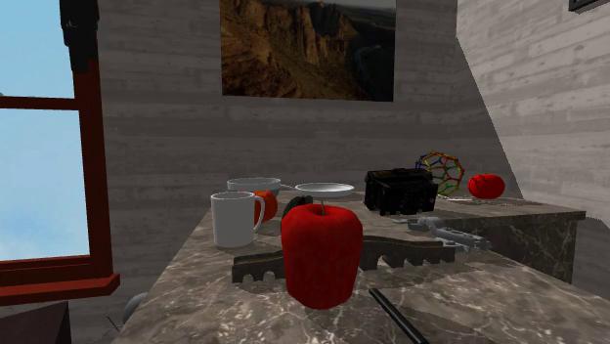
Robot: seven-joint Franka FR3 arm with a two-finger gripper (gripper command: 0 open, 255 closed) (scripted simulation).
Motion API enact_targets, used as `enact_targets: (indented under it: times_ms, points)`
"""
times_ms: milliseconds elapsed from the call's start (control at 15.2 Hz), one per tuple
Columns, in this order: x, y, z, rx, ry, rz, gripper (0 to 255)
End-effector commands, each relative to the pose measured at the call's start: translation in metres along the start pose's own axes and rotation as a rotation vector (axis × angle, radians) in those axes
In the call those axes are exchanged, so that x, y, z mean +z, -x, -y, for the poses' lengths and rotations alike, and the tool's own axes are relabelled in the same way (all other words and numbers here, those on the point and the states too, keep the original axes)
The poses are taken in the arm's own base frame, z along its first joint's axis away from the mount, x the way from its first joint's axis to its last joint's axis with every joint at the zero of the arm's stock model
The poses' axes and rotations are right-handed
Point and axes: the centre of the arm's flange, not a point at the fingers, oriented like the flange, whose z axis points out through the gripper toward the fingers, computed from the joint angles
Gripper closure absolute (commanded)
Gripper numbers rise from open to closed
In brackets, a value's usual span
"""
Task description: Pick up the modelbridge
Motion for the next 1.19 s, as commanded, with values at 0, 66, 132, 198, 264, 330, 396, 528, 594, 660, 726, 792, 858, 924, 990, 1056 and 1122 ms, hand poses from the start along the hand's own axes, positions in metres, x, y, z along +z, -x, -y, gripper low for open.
enact_targets:
  times_ms: [0,66,132,198,264,330,396,528,594,660,726,792,858,924,990,1056,1122]
  points:
    - [0.0,0.0,0.0,0.0,0.0,0.0,0]
    - [0.007,-0.01,-0.005,0.016,0.0,0.0,0]
    - [0.014,-0.019,-0.011,0.032,0.0,-0.001,0]
    - [0.021,-0.029,-0.017,0.048,0.0,-0.001,0]
    - [0.028,-0.038,-0.023,0.063,0.0,-0.002,0]
    - [0.035,-0.048,-0.029,0.079,0.0,-0.002,0]
    - [0.042,-0.057,-0.035,0.095,0.0,-0.003,0]
    - [0.056,-0.075,-0.048,0.127,0.0,-0.004,0]
    - [0.063,-0.084,-0.054,0.143,0.0,-0.004,0]
    - [0.07,-0.093,-0.061,0.158,0.0,-0.004,0]
    - [0.077,-0.102,-0.068,0.174,0.0,-0.005,0]
    - [0.084,-0.11,-0.075,0.19,0.0,-0.005,0]
    - [0.091,-0.119,-0.082,0.206,0.0,-0.006,0]
    - [0.098,-0.127,-0.09,0.222,0.0,-0.006,0]
    - [0.105,-0.136,-0.097,0.238,0.0,-0.007,0]
    - [0.112,-0.144,-0.105,0.254,-0.001,-0.007,0]
    - [0.119,-0.152,-0.112,0.269,-0.001,-0.007,0]
